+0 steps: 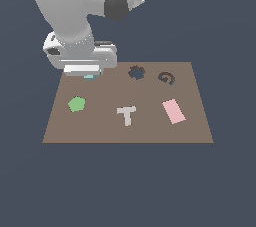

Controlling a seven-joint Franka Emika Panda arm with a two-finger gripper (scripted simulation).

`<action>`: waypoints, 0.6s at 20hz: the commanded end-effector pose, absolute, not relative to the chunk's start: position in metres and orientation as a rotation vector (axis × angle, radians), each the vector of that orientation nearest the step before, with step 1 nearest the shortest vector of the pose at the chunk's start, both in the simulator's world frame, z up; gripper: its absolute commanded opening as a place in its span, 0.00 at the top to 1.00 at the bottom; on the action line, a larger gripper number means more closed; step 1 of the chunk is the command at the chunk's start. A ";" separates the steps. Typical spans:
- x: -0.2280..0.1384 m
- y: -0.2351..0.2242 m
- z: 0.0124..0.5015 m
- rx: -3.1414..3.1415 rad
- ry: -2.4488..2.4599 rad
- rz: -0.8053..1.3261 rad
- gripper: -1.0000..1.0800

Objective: Insert a designated object into the corresponding slot on a board.

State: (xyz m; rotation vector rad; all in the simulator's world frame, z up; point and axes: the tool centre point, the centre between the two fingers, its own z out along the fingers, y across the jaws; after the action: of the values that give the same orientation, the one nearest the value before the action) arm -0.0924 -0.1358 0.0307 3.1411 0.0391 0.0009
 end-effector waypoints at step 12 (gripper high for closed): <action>-0.102 -0.123 0.032 3.138 -0.132 0.001 1.00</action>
State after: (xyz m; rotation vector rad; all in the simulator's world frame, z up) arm -0.1006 -0.1255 0.0313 3.1398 -0.0980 0.0004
